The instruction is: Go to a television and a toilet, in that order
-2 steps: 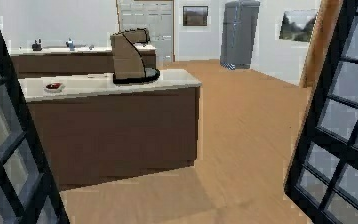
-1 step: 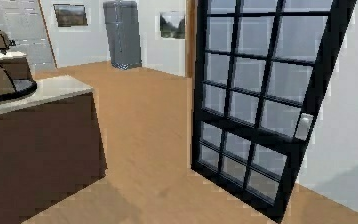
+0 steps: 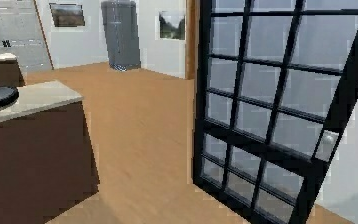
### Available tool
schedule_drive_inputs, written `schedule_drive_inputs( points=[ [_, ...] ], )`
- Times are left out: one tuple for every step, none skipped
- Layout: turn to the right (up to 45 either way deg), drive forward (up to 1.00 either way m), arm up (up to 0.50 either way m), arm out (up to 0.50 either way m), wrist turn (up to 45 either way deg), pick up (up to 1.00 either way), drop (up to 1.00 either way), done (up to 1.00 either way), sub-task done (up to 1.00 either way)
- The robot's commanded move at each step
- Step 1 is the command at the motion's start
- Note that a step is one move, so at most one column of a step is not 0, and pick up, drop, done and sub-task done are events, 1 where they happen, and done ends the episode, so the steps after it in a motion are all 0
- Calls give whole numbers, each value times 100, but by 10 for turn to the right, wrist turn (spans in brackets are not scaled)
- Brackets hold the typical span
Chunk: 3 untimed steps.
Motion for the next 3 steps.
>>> schedule_drive_inputs(
  points=[
    [-90,0,0,0,0,0,0,0,0],
    [0,100,0,0,0,0,0,0,0],
    [0,50,0,0,0,0,0,0,0]
  ],
)
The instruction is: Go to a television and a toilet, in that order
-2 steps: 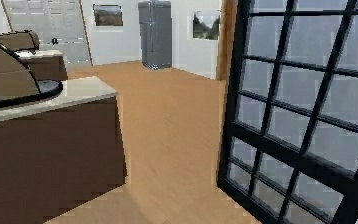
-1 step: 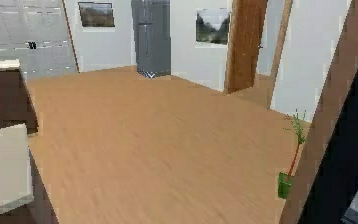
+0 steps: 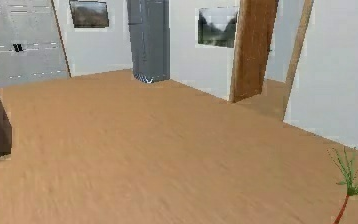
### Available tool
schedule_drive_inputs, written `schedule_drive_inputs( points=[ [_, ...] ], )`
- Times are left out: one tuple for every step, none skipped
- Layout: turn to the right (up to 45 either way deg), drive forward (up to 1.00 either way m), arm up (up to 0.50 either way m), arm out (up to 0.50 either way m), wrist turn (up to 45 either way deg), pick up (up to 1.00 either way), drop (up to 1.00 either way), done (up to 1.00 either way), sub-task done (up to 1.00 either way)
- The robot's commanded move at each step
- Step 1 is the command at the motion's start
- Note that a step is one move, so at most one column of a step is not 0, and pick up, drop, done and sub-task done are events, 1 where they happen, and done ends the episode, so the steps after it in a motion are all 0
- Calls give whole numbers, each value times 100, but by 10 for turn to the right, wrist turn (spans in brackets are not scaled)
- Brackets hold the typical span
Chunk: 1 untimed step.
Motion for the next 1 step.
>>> schedule_drive_inputs(
  points=[
    [240,0,0,0,0,0,0,0,0]
  ],
)
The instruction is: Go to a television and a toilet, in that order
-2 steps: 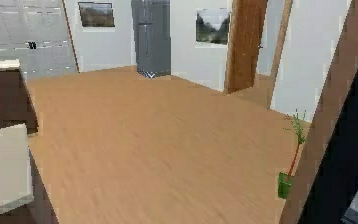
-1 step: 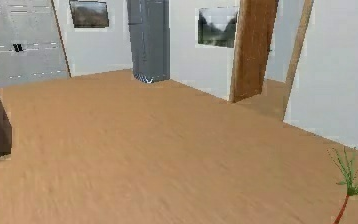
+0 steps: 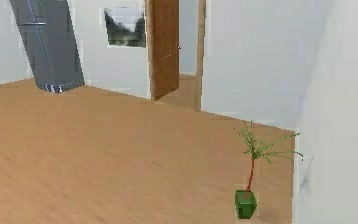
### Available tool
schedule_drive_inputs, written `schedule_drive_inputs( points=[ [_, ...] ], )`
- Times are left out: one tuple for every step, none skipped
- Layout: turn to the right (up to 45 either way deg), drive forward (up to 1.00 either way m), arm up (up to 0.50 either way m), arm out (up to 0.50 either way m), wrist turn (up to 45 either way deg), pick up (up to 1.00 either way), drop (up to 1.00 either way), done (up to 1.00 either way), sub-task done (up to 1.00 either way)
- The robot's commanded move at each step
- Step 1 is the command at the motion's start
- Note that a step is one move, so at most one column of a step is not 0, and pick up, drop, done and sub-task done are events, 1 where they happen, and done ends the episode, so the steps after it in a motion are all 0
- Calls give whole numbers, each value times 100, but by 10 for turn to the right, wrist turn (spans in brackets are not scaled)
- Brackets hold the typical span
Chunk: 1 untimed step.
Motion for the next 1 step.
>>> schedule_drive_inputs(
  points=[
    [0,30,0,0,0,0,0,0,0]
  ],
)
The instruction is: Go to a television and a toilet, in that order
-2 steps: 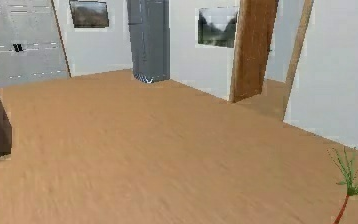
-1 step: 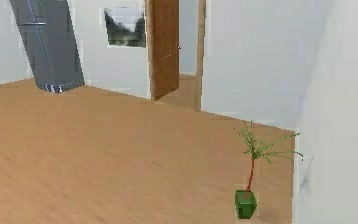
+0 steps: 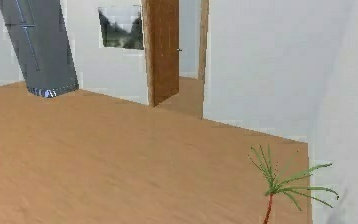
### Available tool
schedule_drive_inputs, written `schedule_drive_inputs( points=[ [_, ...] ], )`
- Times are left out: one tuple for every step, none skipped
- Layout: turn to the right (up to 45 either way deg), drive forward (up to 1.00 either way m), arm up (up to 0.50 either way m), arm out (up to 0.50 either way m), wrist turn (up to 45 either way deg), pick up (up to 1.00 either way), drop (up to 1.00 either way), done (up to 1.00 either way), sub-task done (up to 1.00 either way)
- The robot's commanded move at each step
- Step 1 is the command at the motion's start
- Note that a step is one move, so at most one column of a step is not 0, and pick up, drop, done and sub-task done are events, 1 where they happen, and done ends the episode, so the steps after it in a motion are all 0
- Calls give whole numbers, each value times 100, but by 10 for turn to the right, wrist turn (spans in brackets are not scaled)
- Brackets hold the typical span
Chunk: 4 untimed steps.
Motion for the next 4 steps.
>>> schedule_drive_inputs(
  points=[
    [0,100,0,0,0,0,0,0,0],
    [0,100,0,0,0,0,0,0,0],
    [0,60,0,0,0,0,0,0,0],
    [60,0,0,0,0,0,0,0,0]
  ],
)
